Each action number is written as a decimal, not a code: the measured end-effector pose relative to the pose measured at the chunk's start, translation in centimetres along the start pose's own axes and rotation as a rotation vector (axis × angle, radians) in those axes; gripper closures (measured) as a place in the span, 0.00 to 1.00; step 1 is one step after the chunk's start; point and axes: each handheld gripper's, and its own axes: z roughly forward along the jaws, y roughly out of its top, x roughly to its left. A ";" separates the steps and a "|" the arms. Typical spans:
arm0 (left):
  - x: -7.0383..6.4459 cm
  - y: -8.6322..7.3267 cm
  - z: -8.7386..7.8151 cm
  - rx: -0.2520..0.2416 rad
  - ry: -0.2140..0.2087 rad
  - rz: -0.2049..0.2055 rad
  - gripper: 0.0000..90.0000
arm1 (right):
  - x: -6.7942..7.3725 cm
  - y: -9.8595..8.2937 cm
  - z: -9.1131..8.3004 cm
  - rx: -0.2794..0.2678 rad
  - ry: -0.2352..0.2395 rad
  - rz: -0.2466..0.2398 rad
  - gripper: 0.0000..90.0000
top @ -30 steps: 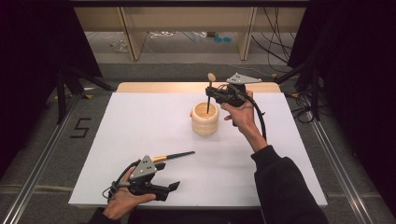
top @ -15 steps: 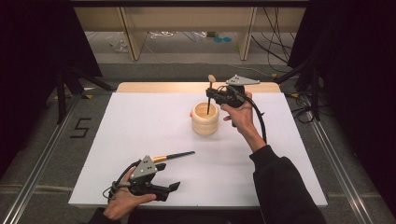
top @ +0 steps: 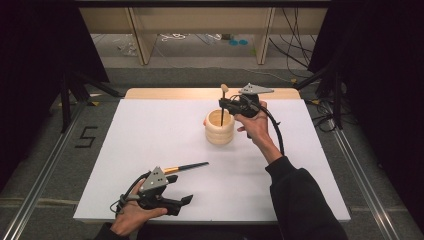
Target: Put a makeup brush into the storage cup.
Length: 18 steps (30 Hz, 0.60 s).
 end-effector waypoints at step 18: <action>-0.1 -0.1 0.1 0.006 -0.021 -0.019 0.20 | -0.1 -0.5 0.3 0.015 0.008 0.004 0.92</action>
